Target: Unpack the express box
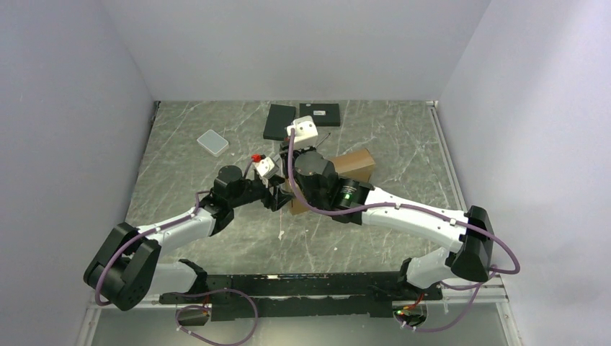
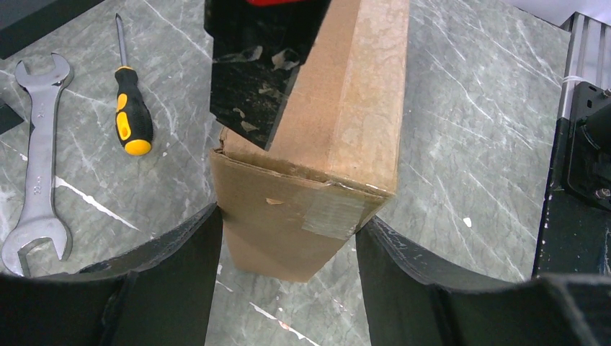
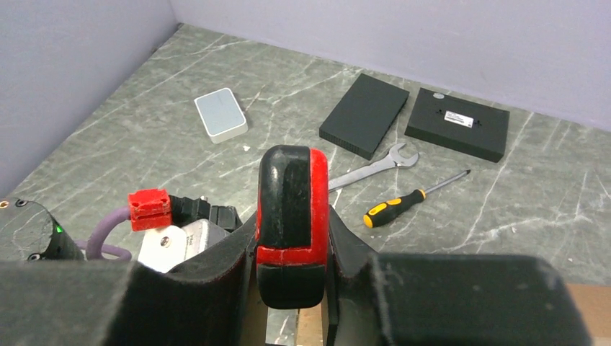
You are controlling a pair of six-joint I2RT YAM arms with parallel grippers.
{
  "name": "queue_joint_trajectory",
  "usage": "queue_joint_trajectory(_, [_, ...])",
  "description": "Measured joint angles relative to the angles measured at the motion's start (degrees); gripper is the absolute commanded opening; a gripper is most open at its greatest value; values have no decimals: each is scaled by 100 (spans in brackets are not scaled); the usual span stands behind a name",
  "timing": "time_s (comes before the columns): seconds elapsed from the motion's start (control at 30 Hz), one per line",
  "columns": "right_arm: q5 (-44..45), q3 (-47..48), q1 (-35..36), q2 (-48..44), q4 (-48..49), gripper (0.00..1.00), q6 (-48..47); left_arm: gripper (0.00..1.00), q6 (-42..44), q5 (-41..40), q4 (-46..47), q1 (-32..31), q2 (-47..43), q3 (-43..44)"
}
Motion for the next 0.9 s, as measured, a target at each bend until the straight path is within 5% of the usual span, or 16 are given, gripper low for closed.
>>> queue_joint_trajectory(0.4, [74, -24, 0, 94, 79, 0, 0, 0, -39, -9, 17, 0, 0, 0])
queue_joint_trajectory(0.9, [199, -98, 22, 142, -50, 0, 96, 0, -42, -83, 13, -7, -50, -4])
